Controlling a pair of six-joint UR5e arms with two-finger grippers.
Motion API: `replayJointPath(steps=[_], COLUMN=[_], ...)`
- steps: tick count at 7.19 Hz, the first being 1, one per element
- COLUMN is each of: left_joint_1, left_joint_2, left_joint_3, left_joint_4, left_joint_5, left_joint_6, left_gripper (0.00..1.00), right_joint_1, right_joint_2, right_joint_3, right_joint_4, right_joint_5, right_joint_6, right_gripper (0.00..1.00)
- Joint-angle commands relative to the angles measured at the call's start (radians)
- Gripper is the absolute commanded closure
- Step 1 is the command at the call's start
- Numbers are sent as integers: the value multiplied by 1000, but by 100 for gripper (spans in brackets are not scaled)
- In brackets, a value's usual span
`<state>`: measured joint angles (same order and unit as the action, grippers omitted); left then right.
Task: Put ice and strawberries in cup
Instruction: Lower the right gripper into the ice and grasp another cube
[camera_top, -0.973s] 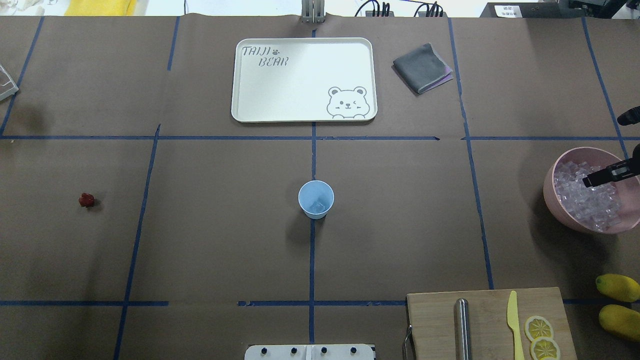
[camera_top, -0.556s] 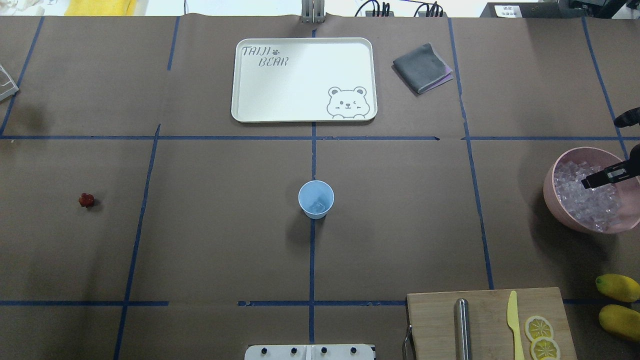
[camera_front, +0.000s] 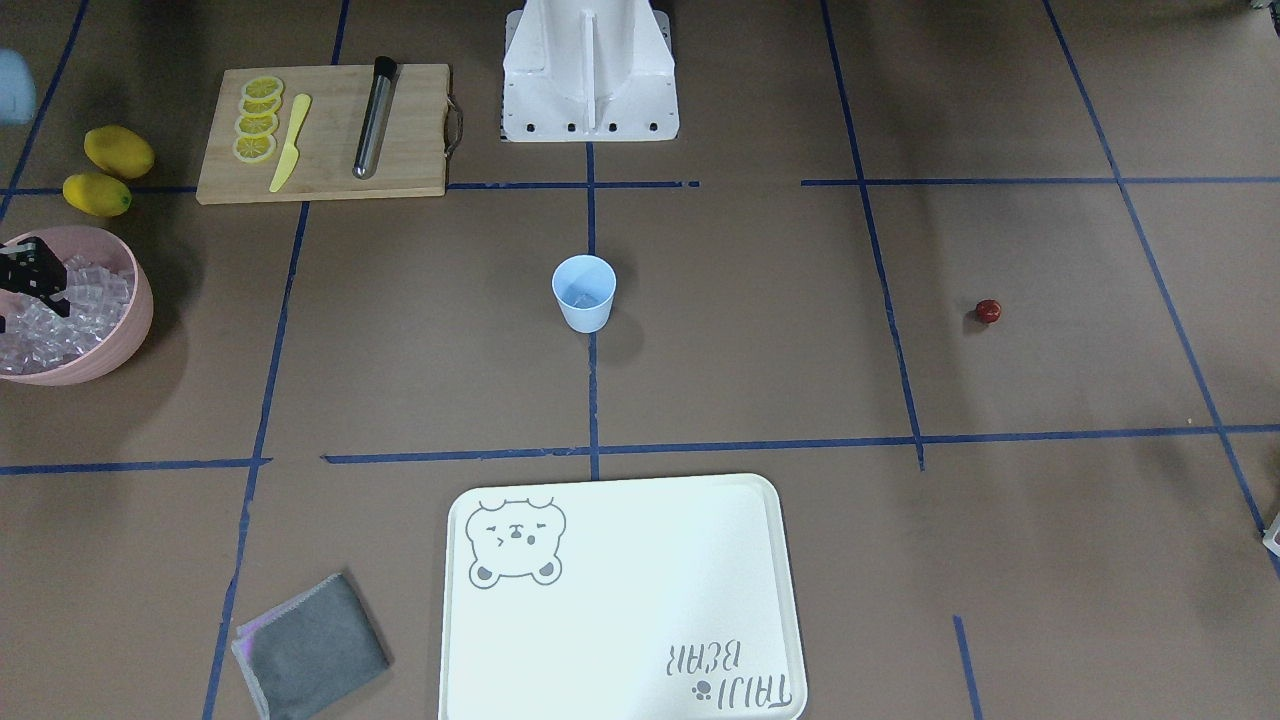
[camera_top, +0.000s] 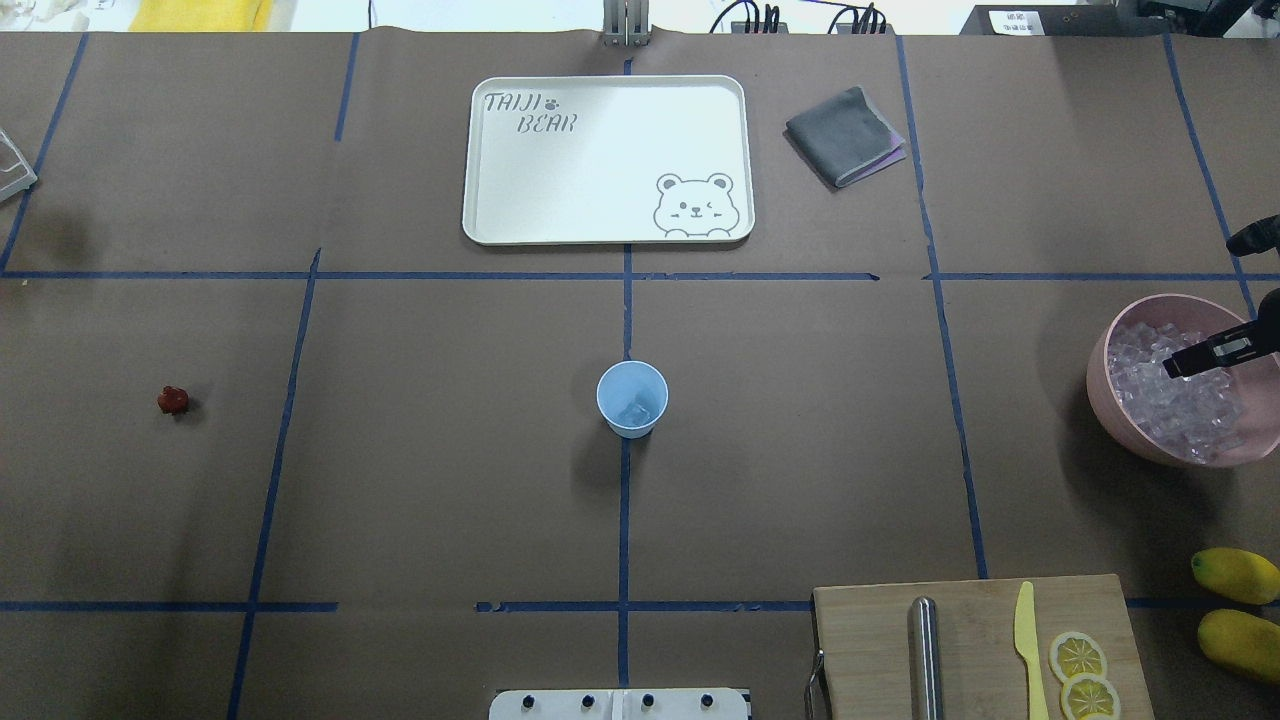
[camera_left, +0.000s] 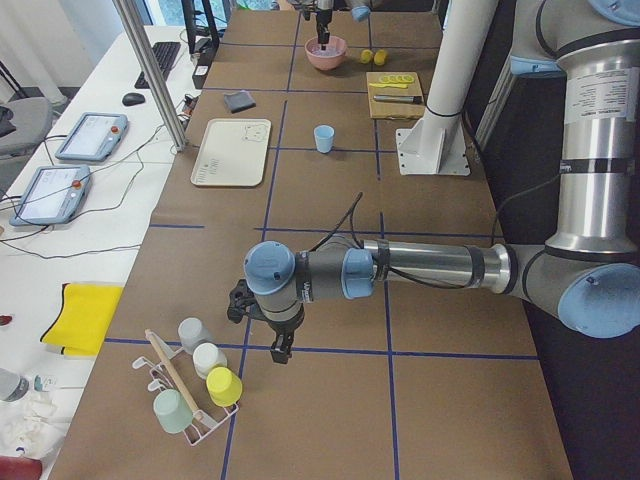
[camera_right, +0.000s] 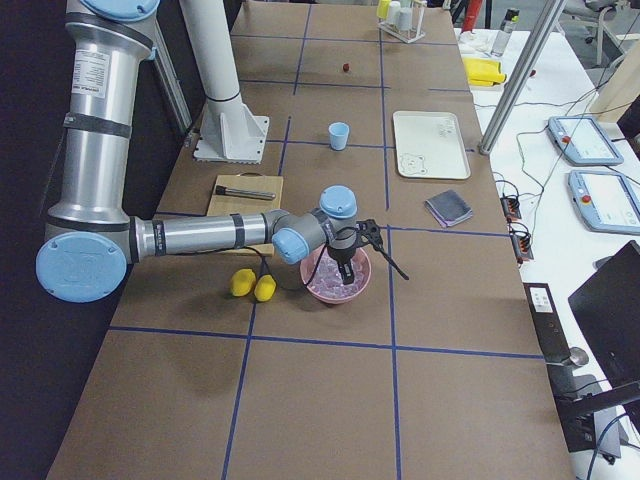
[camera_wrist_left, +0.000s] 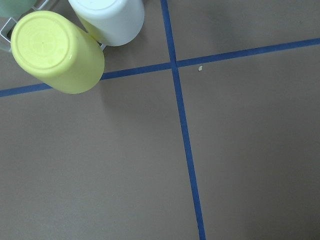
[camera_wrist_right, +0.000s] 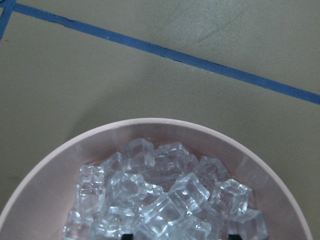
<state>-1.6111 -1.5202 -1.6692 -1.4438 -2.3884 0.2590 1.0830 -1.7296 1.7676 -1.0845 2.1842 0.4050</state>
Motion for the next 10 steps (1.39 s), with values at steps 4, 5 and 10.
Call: replayJointPath(steps=[4, 5, 10], left_joint_1=[0, 0, -1], left_joint_2=[0, 0, 0], left_joint_3=[-1, -3, -3], left_joint_4=[-1, -1, 0], left_joint_5=[0, 0, 0], left_joint_6=[0, 0, 0], left_gripper=[0, 0, 0], right_joint_1=[-2, 0, 96], right_joint_2=[-2, -2, -2], right_joint_3=[1, 4, 126], right_joint_4=[0, 0, -105], right_joint_5=[2, 2, 20], right_joint_6=[-3, -3, -11], right_gripper=[100, 100, 100])
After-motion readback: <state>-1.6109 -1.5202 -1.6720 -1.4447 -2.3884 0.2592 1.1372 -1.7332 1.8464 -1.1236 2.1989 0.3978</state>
